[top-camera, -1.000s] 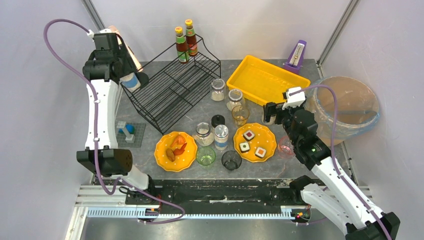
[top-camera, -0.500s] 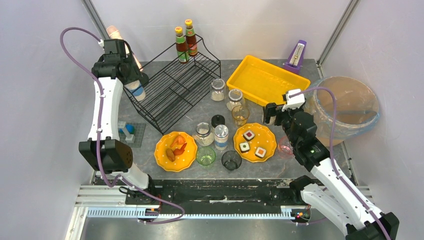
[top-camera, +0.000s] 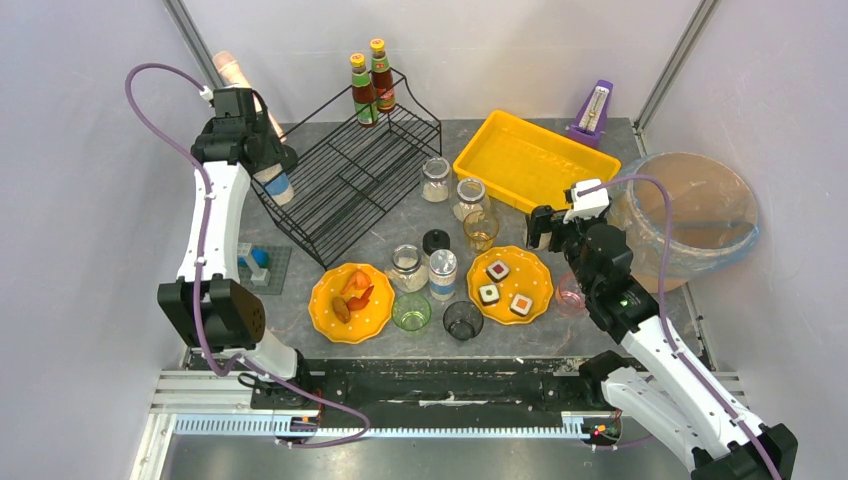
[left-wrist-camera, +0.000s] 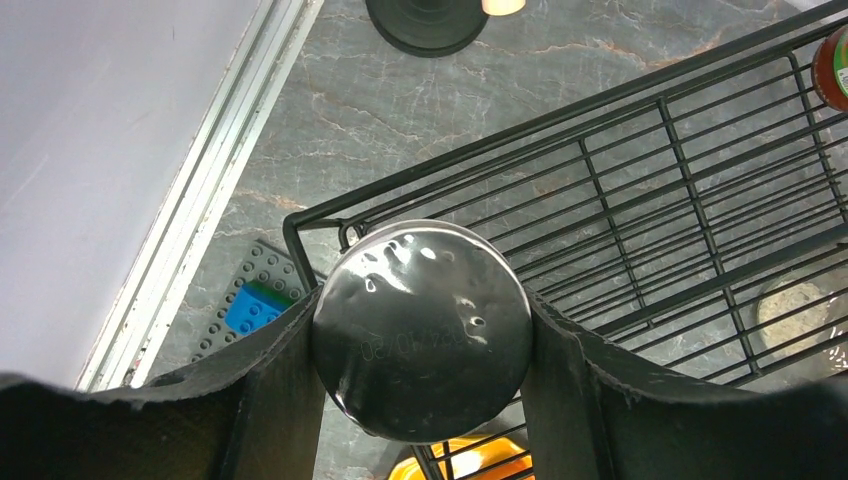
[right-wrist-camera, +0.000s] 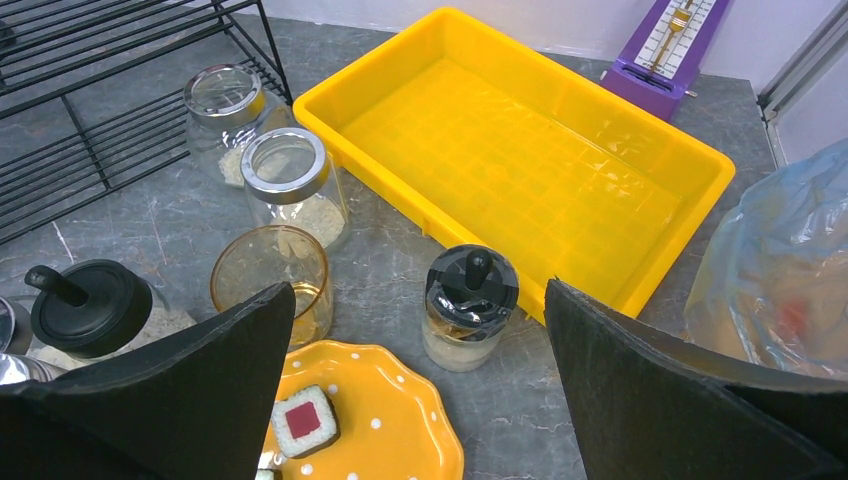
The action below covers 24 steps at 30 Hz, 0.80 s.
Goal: Clear the kitchen counter
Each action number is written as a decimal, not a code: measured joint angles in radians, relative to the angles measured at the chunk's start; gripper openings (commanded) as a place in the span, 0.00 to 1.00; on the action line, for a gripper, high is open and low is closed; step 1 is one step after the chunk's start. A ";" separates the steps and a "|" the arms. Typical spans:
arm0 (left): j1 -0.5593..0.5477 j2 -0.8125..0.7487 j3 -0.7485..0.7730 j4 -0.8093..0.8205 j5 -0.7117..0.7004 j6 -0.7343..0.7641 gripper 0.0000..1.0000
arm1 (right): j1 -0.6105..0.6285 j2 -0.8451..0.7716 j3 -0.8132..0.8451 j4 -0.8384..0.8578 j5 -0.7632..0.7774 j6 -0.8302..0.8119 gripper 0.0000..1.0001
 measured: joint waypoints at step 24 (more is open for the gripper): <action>-0.061 -0.163 -0.021 -0.003 0.062 -0.003 1.00 | 0.000 -0.006 -0.001 0.000 0.031 -0.006 0.98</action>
